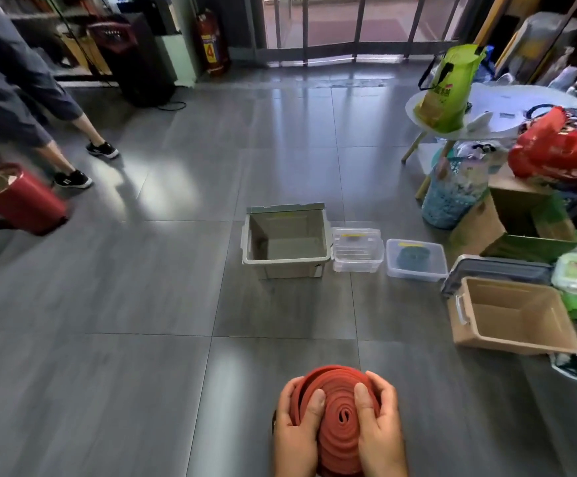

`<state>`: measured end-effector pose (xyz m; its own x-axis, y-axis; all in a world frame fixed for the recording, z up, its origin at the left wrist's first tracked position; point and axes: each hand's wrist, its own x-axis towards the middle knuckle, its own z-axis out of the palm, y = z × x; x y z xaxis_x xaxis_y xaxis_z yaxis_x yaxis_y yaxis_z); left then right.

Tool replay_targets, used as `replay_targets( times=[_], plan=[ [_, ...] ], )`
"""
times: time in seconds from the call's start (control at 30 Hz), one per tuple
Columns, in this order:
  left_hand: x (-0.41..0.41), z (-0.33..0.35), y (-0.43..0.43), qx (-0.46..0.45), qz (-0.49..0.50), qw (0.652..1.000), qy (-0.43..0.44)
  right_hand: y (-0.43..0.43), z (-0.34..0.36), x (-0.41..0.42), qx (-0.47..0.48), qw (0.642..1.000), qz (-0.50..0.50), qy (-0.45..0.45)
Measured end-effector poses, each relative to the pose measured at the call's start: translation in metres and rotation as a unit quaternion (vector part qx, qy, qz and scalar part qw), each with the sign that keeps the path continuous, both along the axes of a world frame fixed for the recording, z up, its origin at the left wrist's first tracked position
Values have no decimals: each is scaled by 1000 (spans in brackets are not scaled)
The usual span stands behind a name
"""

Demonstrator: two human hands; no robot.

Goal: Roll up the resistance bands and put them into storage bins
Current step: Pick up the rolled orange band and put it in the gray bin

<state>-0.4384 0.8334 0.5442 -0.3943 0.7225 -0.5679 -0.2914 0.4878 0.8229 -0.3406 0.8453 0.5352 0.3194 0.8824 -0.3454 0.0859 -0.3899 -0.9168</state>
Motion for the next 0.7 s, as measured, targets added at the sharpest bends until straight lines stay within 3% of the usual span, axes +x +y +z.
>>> replay_targets(
  times=[0.43,0.7],
  plan=[
    [-49,-34,177,-6,10,999,-48,168,-56,-56,-26,997,-66,-20],
    [-47,-77,253,-54,29,998,-27,249,-87,-59,-51,997,-54,-1]
  ],
)
